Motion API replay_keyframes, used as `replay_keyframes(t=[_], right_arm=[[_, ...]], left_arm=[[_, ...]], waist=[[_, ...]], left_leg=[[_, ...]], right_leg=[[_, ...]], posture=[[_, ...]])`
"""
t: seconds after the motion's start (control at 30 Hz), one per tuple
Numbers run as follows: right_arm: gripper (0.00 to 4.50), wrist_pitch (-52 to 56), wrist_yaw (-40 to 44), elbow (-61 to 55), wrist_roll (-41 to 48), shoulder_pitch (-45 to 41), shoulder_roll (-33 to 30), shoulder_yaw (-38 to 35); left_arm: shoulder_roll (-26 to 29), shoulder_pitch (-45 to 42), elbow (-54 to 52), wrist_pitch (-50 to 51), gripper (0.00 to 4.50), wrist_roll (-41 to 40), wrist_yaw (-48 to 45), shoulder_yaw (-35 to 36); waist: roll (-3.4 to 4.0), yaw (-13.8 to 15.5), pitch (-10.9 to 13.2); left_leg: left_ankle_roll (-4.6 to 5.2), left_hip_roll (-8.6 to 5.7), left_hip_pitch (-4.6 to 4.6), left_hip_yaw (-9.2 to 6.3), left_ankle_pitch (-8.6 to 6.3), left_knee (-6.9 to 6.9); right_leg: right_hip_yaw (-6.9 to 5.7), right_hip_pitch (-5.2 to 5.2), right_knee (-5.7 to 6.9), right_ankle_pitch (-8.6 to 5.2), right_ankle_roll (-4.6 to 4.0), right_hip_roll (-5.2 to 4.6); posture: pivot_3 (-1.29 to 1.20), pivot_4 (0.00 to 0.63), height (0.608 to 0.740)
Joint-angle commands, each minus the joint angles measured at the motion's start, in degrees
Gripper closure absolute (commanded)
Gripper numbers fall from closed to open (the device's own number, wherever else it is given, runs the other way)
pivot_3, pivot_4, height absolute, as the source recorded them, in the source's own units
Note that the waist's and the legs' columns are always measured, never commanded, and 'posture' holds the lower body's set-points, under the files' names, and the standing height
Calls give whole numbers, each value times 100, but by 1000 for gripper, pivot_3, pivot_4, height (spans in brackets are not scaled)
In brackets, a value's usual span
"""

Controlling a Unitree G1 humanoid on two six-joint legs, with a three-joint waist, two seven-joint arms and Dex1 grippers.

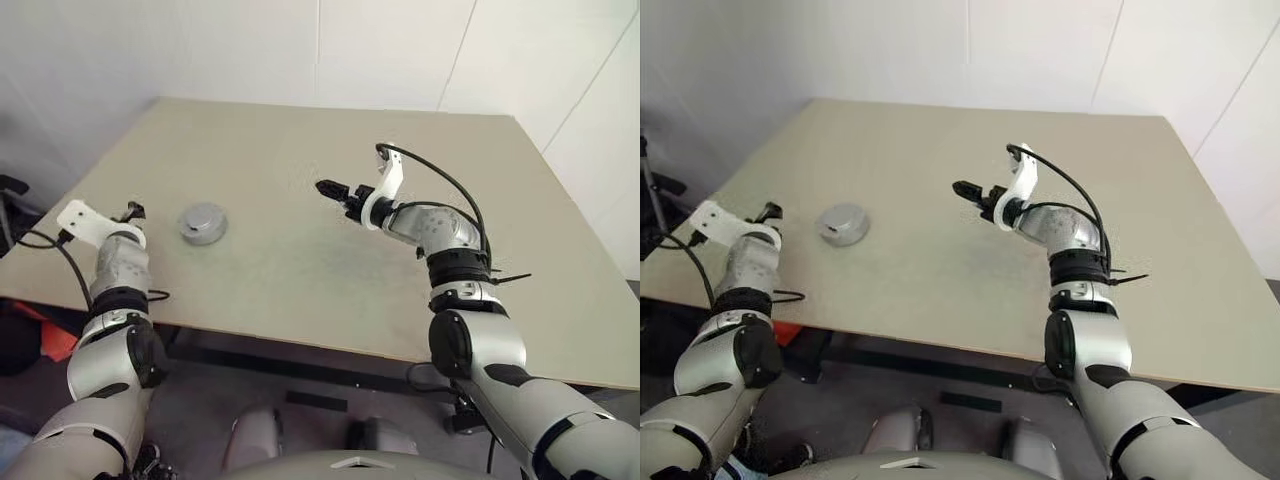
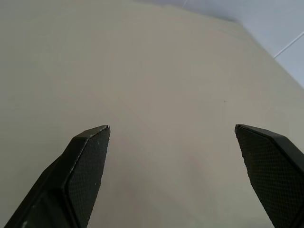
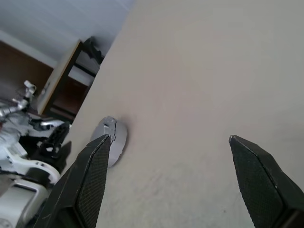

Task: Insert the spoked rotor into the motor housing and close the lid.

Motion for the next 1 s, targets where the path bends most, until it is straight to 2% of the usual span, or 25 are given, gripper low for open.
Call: replay_keyframes(t=[0.03, 0.23, 0.4, 0.53, 0.7, 1.0], right_arm=[[0, -1642, 817, -643, -860, 416, -238, 833], [0, -3372, 2187, -629, -1816, 1011, -1166, 1709], [0, -4750, 1578, 663, -2992, 855, -1944, 1987], [0, -5542, 793, 1577, -3533, 659, -2292, 1969], [0, -5571, 863, 2005, -3208, 512, -2346, 1542], [0, -5766, 1355, 1916, -3148, 545, -2262, 1426]], left_arm=[[55, -136, -834, -513, 29, 689, -677, -808], [-116, 299, -2560, -99, 29, 791, -2611, -2024], [-281, 863, -3603, 359, 29, 811, -3793, -2943], [-443, 1184, -3898, 779, 29, 906, -4087, -3396], [-516, 1339, -3922, 806, 29, 1094, -4074, -3472], [-476, 1248, -3591, 582, 29, 1420, -4112, -3438]], waist=[[-16, 73, 0], [-24, 136, 2], [-25, 55, 3], [-25, -58, 3], [-25, -189, 3], [-23, -192, 3]], left_leg=[[1, 1, -2, -1, -1, 0], [6, -11, -7, 1, -4, 10], [6, -10, 7, 8, -3, 11], [0, -2, 12, 8, 2, 11], [12, 1, 5, 8, -4, 12], [53, 5, -8, 10, -27, 40]], right_leg=[[-1, 0, -1, 0, 2, 0], [0, 5, -2, 3, 5, -15], [4, 4, 9, 0, -6, -15], [4, -2, 26, -7, -20, -6], [4, -10, 26, -11, -28, -1], [3, -11, 28, -10, -30, -1]], posture=[[0, 0, 740], [0, 0, 740], [0, 0, 740], [0, 0, 740], [0, 0, 740], [0, 0, 740]])
